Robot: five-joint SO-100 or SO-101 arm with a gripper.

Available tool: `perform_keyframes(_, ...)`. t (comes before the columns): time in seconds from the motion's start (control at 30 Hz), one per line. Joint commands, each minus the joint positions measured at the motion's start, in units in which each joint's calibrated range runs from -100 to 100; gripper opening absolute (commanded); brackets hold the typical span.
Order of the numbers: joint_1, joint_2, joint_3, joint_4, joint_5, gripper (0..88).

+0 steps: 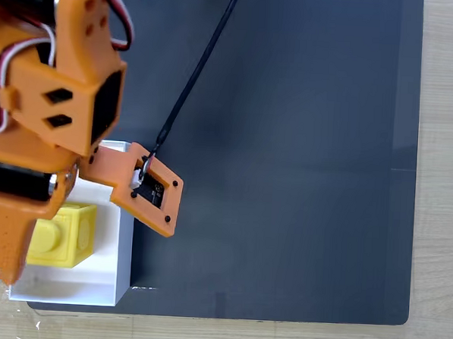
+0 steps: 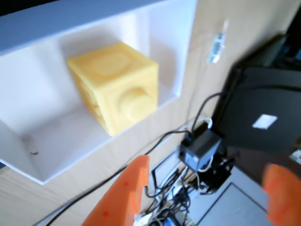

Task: Grasp a yellow block and put it in the box

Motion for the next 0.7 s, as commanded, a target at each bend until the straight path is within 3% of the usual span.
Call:
perform_keyframes(0.0, -2.9, -11.0, -0.4, 3.8, -4.1, 1.0)
perform_keyframes(0.17, -11.0, -25.7, -0.3, 23.3, -9.1, 3.2)
perform_keyframes(0.33, -23.3, -41.1, 5.5, 38.8, -9.0, 3.3)
perform_keyframes(0.43, -26.1, -50.0, 16.7, 38.5, -9.4, 2.7)
perform_keyframes(0.67, -26.0, -71.3, 59.6, 24.4, -9.4, 2.5)
